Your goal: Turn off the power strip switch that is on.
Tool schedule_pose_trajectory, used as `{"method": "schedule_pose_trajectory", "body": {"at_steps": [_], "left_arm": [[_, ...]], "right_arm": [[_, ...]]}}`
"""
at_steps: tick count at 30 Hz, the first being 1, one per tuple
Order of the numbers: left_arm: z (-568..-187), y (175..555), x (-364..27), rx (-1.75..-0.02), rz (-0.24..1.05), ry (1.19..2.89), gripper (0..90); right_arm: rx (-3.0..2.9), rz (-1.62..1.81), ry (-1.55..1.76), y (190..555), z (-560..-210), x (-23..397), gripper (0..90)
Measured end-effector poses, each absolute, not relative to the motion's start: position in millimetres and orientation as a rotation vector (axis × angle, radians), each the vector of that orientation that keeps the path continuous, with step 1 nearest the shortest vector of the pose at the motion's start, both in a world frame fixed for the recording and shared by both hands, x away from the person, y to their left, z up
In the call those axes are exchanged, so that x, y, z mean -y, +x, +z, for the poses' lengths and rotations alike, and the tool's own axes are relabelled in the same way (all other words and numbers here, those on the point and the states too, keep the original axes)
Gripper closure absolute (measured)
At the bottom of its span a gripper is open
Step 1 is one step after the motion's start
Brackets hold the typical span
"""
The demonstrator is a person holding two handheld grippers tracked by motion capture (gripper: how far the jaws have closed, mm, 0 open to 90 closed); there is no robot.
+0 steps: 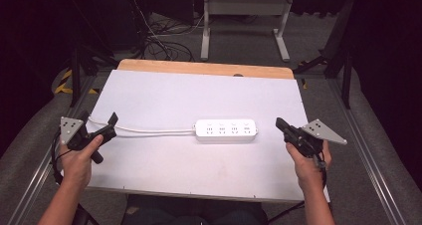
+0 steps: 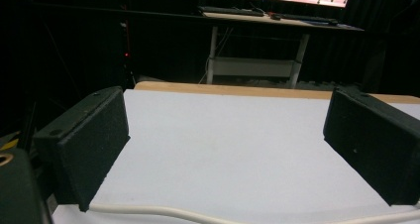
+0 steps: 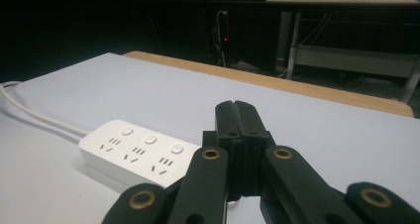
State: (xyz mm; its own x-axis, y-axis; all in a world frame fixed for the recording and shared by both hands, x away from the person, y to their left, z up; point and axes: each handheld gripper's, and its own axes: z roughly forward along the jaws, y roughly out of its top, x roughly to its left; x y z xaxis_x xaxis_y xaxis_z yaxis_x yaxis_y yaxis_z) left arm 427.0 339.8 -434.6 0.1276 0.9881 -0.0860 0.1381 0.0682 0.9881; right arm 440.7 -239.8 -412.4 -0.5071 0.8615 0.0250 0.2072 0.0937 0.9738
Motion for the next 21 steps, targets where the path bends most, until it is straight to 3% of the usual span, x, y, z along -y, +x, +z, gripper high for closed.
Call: {"method": "schedule_pose_trajectory", "body": {"at_steps": [21], "left_arm": [[-435,425,-342,-1.243,1.004,1.309,4.4]], "right_arm": [[-2.101,1.420,0.955,484,-394,167,90.0]]}}
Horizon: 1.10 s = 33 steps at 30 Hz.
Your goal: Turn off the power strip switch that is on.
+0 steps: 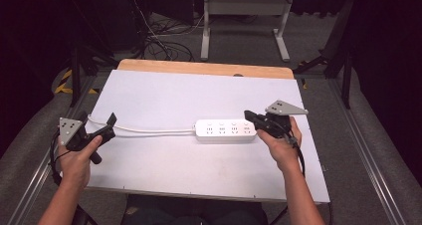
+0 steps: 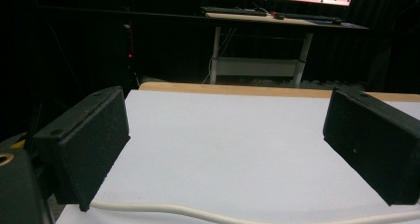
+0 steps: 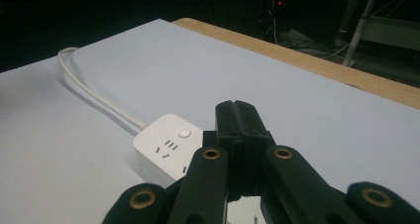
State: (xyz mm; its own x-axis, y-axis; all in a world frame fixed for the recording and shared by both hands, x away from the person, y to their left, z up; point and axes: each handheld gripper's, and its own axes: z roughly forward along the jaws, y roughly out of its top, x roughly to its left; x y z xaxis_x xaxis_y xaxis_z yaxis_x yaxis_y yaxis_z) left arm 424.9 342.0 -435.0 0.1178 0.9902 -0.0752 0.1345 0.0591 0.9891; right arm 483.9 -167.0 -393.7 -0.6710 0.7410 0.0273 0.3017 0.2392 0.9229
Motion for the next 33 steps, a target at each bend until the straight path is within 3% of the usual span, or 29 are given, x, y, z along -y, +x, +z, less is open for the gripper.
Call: {"method": "schedule_pose_trajectory", "body": {"at_steps": [15,33], "left_arm": [[-436,421,-343,-1.234,1.020,1.333,3.8],[-436,419,-342,-1.219,1.021,1.346,4.2]], "right_arm": [[-2.262,1.357,0.892,520,-405,107,90.0],[-2.349,1.273,0.920,531,-432,75,90.0]]}}
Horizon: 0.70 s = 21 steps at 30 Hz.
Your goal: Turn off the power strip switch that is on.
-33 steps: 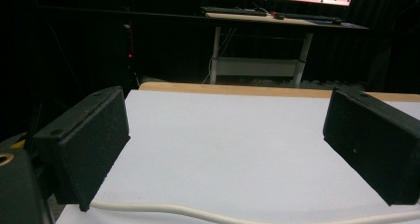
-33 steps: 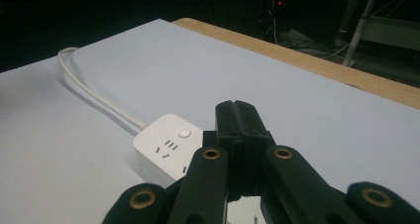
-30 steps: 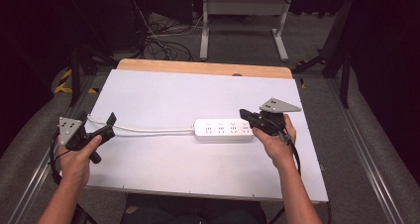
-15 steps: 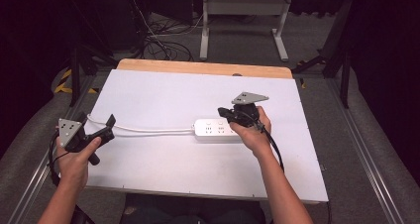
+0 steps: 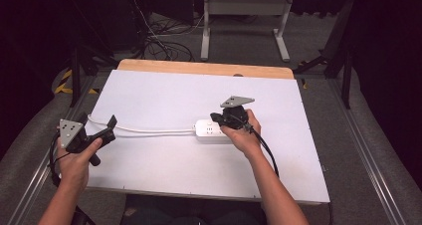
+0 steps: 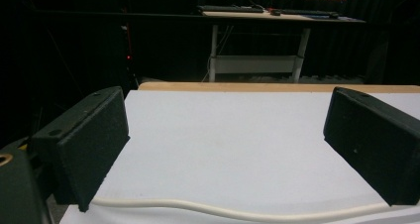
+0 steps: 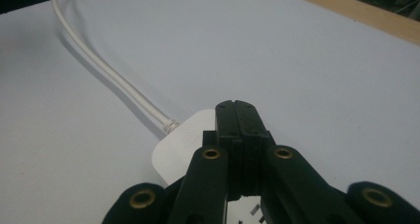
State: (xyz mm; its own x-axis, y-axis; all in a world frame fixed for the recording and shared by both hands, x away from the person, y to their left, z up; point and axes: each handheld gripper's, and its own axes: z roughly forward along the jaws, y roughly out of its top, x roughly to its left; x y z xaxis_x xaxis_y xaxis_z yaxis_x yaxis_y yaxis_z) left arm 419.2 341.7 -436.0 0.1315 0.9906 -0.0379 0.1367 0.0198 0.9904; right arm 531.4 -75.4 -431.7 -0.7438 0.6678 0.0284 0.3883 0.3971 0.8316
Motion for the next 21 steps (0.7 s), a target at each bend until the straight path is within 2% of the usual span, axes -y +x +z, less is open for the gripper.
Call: {"method": "schedule_pose_trajectory", "body": {"at_steps": [21], "left_arm": [[-436,402,-351,-1.219,1.051,1.335,4.2]], "right_arm": [[-2.393,1.193,1.001,552,-463,59,90.0]]}}
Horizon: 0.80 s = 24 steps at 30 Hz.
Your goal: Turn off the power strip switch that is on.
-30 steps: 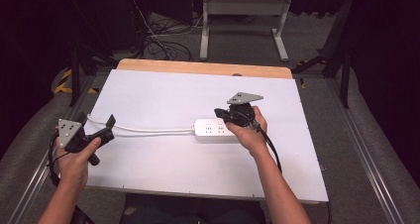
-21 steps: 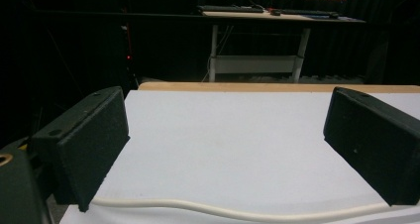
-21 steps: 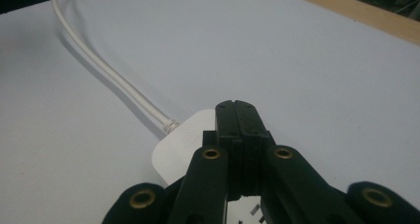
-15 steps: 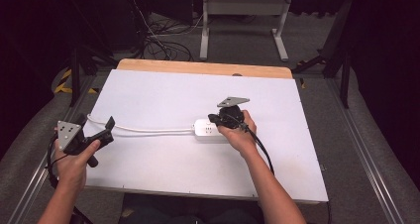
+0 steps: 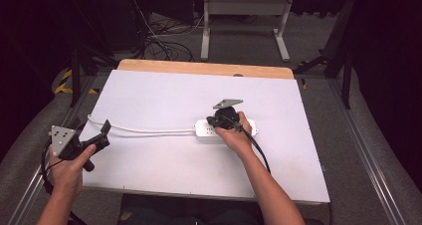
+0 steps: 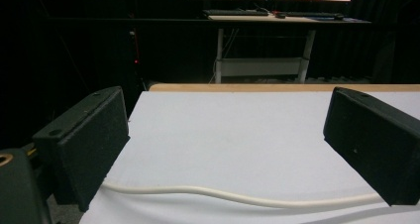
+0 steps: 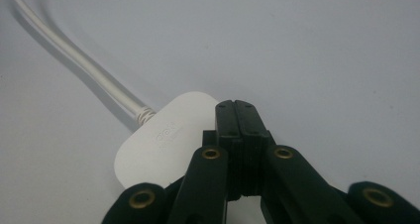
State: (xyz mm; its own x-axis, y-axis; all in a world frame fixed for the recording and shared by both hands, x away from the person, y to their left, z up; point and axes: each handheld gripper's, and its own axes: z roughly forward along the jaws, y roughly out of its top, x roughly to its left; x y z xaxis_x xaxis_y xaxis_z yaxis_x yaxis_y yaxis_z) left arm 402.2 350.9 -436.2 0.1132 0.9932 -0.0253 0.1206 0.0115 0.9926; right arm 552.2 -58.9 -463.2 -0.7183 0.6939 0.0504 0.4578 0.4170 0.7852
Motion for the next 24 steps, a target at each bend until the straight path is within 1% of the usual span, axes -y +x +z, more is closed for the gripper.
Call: {"method": "schedule_pose_trajectory", "body": {"at_steps": [6,24], "left_arm": [[-436.0,402.5,-349.4,-1.214,1.052,1.338,4.2],[-436.1,402.9,-348.0,-1.214,1.046,1.337,4.4]], "right_arm": [[-2.393,1.221,1.046,552.5,-467.0,62.4,90.0],[-2.360,1.162,1.025,546.5,-467.7,56.6,90.0]]}}
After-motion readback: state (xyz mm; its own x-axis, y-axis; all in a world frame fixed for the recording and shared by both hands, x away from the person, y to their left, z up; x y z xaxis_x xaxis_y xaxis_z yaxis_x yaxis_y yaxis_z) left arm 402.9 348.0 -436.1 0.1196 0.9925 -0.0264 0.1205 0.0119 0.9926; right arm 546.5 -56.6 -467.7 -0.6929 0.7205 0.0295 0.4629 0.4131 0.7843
